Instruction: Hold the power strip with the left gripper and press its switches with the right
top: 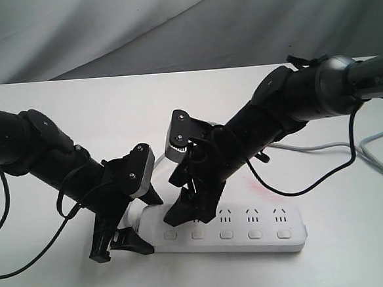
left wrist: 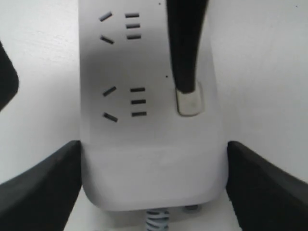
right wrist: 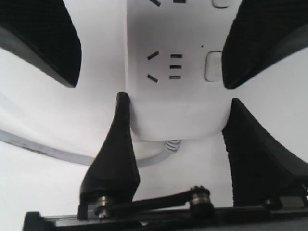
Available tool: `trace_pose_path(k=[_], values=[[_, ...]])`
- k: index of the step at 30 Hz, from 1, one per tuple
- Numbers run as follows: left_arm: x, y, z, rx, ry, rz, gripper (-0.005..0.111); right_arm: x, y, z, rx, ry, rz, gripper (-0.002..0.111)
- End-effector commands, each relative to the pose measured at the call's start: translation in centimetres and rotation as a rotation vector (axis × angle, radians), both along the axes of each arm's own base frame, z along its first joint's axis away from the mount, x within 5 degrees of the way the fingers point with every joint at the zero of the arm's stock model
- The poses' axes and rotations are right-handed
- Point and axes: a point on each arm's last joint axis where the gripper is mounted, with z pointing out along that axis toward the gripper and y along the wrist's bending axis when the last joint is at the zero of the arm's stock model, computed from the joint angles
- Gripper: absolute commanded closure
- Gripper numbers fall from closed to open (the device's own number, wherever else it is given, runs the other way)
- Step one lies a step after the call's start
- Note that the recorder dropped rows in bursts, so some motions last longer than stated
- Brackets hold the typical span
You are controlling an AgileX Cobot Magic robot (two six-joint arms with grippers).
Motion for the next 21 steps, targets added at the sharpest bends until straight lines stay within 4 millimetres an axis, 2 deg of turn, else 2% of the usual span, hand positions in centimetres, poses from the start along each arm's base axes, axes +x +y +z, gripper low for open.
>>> trace_pose_path(k=[1,13,21], values=[[0.28,-0.1,0.05,0.008,-0.025,0.007,0.107,0.3,0.19,0.05,0.004,-0.042,-0.009,0.034],[0.28,-0.1,0.05,0.008,-0.025,0.007,0.107,0.33,0.32,0.17,0.019,0.014,-0.075,0.034],[0.28,-0.1,0.05,0.008,-0.025,0.007,0.107,0.3,0.28,0.14,0.015,0.0,-0.056,0.034]])
